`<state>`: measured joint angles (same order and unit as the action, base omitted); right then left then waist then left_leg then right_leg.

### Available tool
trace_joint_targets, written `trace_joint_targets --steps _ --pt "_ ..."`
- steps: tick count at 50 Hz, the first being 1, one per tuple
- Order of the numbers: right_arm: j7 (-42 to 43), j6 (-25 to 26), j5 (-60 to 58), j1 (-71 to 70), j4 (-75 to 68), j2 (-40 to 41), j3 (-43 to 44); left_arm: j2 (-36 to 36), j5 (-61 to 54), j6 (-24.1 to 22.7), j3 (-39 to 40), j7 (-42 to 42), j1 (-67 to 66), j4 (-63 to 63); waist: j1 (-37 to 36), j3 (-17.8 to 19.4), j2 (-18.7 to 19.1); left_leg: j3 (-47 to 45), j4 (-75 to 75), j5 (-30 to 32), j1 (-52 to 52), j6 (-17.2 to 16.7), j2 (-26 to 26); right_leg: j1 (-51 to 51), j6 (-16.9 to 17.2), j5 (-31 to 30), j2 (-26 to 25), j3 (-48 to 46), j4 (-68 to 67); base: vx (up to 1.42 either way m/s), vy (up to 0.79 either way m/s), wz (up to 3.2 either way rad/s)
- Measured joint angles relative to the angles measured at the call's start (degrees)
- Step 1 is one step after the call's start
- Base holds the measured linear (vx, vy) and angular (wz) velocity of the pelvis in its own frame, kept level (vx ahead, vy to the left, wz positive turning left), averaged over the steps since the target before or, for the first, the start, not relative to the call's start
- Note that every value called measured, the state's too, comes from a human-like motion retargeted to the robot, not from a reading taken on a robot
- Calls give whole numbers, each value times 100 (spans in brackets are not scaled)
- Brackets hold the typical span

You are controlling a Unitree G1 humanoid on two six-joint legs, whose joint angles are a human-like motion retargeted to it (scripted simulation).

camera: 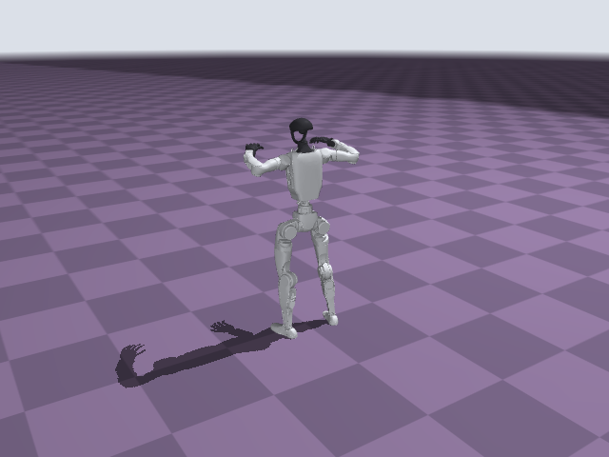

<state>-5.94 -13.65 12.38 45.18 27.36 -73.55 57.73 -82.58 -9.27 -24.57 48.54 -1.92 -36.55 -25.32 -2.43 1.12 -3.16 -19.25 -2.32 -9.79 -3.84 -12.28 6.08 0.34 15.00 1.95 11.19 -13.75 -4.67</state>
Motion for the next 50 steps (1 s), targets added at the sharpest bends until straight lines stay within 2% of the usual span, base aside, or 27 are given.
trace_joint_targets --steps 11,50 --pt "-56 34 -166 26 -149 22 38 230 51 29 -183 107 172 43 -16 -53 -2 -34 -17 -41 -42 -5 -6 28 0 38 11 32 -7 0 0 0" --pt "23 7 -251 -20 -162 -12 68 281 54 22 -399 119 353 172 29 -56 26 -42 -10 -33 -35 0 -22 12 0 51 29 43 -15 0 0 0"
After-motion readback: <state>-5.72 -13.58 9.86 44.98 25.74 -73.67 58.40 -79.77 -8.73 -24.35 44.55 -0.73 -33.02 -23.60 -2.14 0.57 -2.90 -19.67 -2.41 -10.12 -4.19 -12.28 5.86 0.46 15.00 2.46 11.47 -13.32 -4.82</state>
